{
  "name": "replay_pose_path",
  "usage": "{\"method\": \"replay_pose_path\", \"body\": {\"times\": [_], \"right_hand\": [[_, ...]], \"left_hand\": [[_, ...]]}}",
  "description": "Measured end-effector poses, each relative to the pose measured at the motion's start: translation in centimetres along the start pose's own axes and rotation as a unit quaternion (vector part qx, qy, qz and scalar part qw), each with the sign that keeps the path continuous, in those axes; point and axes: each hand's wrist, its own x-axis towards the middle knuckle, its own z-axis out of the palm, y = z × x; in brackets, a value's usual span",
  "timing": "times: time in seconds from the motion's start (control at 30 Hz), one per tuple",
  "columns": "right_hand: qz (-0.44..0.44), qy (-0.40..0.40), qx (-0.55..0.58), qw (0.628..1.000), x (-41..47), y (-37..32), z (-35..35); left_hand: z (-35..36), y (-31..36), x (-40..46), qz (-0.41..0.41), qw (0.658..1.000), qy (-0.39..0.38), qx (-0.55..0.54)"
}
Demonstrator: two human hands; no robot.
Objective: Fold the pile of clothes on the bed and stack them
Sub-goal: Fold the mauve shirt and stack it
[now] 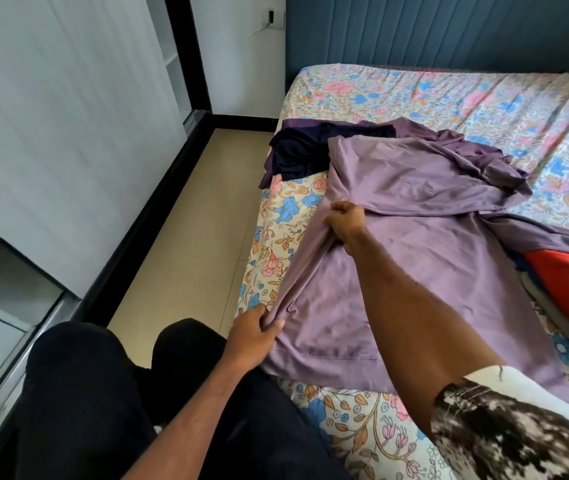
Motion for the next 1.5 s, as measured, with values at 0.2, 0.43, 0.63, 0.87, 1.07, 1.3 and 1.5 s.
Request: {"method": "replay_pose_path", "body": {"times": [0.2,0.43,0.63,0.87,1.07,1.3,1.5], "right_hand": [[-0.093,-0.03,-0.123,0.988,-0.6,-1.5,-2.0],[-0.125,-0.064,-0.241,0.96,0.0,-4.9,-8.2],[-0.115,-0.092,-0.422,0.894,-0.7,-3.8,-11.8],[-0.072,0.028,-0.325,0.943,3.1,-2.4,-13.3],[-0.127,0.113,-0.303,0.938,9.1,-4.2,-14.0],[-0.092,-0.015,-0.413,0.906,14.3,-4.4,-14.2],[-0.102,-0.03,-0.56,0.822,13.6,-2.5,-14.5]], "left_hand": [[0.0,2.5,-2.9,0.092,0.993,-0.079,0.001],[5.9,11.0,-3.2,0.262,0.95,-0.166,0.021],[11.5,13.9,-2.3,0.275,0.91,-0.294,0.1],[6.9,14.7,5.1,0.2,0.953,-0.227,-0.029],[3.1,14.5,16.4,0.212,0.961,-0.115,0.137],[2.8,17.6,26.0,0.2,0.939,-0.146,0.238],[2.9,20.6,32.8,0.237,0.916,-0.119,0.3]]}}
